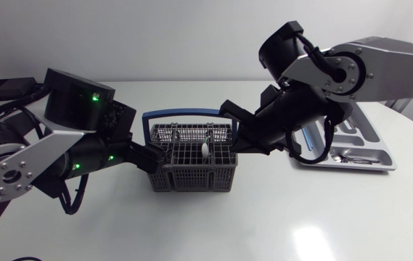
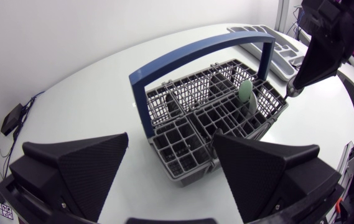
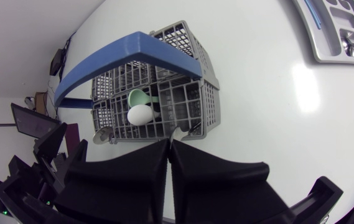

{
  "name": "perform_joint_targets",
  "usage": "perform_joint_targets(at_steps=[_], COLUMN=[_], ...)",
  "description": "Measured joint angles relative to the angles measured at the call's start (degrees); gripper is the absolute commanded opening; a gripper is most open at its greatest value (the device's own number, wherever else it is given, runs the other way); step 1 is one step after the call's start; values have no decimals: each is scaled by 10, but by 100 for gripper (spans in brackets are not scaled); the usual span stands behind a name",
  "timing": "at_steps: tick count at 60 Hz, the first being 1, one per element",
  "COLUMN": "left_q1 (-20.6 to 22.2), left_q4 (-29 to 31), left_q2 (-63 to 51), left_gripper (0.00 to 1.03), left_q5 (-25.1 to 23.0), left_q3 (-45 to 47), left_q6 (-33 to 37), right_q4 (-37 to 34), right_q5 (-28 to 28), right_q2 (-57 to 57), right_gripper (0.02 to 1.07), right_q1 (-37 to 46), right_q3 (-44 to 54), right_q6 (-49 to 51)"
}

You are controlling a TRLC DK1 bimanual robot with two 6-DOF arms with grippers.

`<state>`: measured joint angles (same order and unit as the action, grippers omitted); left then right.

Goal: Unload the cutlery basket into the drawer organizer.

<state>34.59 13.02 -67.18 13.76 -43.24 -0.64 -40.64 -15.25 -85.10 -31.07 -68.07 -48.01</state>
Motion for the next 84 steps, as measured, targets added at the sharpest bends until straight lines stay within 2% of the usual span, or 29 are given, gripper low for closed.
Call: perform_joint_targets(at_steps=[22,46,56,74,84], left_q1=[0,0,12,40,48], left_q4=[0,7,74,203,319], left_q2=[9,16,16,14,-50], left_gripper=[96,96,96,96,96], left_q5=[0,0,0,-9,-11], left_q3=[14,14,-2,-94,-185], left_q6=[7,10,10,-27,-57], right_q4=[-42,-43,-50,-157,-197], right_q5=[-34,-54,-55,-41,-33], right_q2=[47,129,170,176,176], right_gripper=[8,8,8,8,8], right_q1=[0,5,10,60,117], right_q3=[-27,-30,-30,-46,-56], right_q6=[0,0,6,89,162])
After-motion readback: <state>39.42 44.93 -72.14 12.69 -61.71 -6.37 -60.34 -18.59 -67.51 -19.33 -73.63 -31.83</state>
